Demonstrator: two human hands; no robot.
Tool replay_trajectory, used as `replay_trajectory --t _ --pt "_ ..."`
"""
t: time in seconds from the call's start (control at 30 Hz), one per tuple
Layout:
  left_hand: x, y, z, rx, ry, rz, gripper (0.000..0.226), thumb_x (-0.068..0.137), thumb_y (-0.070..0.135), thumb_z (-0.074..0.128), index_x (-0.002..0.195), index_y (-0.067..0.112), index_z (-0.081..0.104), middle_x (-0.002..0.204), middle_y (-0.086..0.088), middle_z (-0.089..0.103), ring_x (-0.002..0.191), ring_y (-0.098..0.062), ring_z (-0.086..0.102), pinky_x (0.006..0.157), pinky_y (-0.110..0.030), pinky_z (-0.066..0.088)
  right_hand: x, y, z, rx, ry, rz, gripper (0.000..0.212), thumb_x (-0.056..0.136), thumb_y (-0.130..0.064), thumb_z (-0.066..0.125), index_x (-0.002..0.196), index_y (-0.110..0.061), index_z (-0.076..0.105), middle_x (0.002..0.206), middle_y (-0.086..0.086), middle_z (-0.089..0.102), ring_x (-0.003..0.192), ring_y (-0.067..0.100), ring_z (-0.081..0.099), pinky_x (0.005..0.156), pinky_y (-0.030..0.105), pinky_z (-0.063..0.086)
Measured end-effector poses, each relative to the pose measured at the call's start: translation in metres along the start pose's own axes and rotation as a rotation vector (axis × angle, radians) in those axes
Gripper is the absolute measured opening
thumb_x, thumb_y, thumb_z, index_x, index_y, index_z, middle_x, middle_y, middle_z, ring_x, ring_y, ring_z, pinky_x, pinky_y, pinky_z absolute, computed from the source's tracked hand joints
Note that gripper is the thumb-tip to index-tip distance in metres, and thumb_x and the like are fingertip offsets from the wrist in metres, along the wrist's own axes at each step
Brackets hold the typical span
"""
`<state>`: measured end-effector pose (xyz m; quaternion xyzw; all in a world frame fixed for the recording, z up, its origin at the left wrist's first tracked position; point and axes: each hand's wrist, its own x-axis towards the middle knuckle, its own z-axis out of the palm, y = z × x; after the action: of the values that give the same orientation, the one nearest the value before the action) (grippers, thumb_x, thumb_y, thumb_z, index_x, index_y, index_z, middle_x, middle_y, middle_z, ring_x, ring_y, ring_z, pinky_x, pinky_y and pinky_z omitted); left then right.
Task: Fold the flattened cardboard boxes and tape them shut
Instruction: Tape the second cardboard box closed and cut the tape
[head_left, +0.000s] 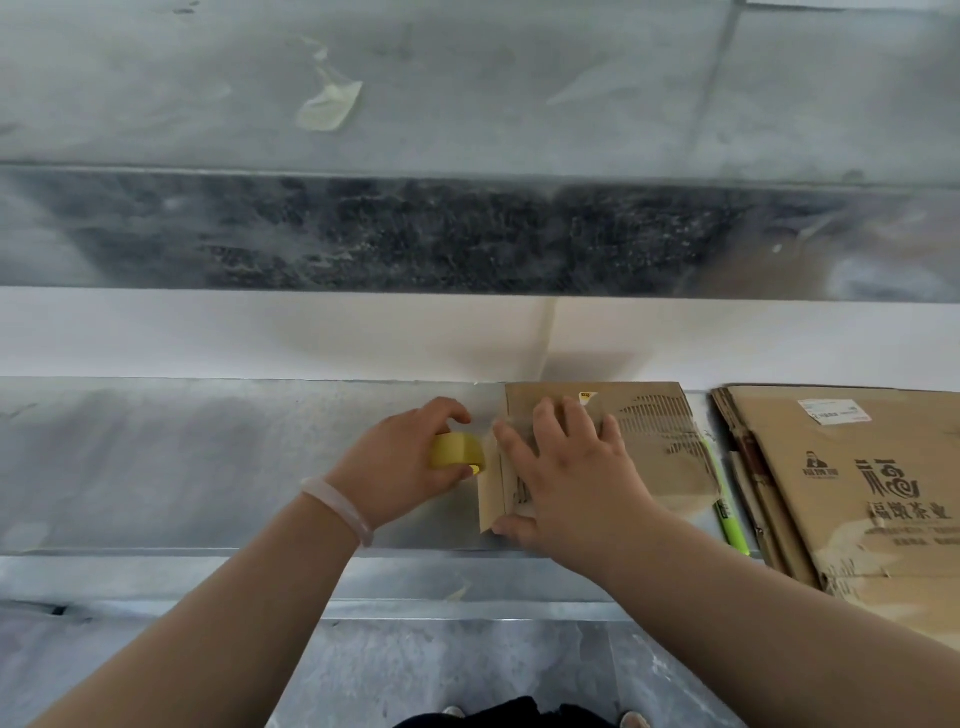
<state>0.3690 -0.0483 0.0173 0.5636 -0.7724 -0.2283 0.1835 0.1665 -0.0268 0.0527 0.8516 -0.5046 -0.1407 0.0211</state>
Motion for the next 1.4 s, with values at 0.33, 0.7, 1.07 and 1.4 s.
replay_trajectory --t 0.33,0.7,1.07,1.4 --pt "0.001 0.0 0.008 0.139 0.055 0.078 0.036 0.084 0.045 0.067 0.116 0.027 0.065 0.102 0.008 0.063 0.095 -0.013 0.057 0.083 -0.027 0.044 0.001 -0.006 0.005 -0.005 -0.005 0.019 0.085 0.086 -0.069 0.049 0.15 -0.025 0.016 0.151 0.018 0.014 0.138 0.043 0.016 0.11 0.065 0.022" --pt "0.008 -0.009 0.008 0.215 -0.029 0.029 0.045 0.082 0.056 0.061 0.122 0.034 0.06 0.103 0.01 0.062 0.095 -0.013 0.059 0.085 -0.028 0.045 -0.004 -0.004 0.009 0.012 0.04 0.013 0.083 0.089 -0.066 0.046 0.152 -0.025 0.011 0.153 0.018 0.014 0.141 0.041 0.013 0.112 0.063 0.019" --pt "0.001 -0.001 0.023 0.024 0.102 -0.037 0.021 0.081 0.041 0.073 0.099 0.03 0.075 0.101 0.016 0.053 0.087 -0.004 0.052 0.084 -0.026 0.046 -0.01 0.001 0.02 0.045 0.098 0.019 0.081 0.089 -0.07 0.036 0.153 -0.028 0.008 0.156 0.018 0.015 0.143 0.041 0.011 0.115 0.063 0.013" --pt "0.007 0.01 0.032 0.063 0.166 -0.083 0.007 0.082 0.037 0.07 0.077 0.037 0.073 0.09 0.03 0.047 0.077 -0.005 0.055 0.07 -0.027 0.042 -0.065 0.082 0.062 0.76 0.789 0.55 0.046 0.101 -0.051 0.023 0.139 -0.031 0.04 0.133 -0.017 0.04 0.119 0.015 0.048 0.098 0.037 0.041"
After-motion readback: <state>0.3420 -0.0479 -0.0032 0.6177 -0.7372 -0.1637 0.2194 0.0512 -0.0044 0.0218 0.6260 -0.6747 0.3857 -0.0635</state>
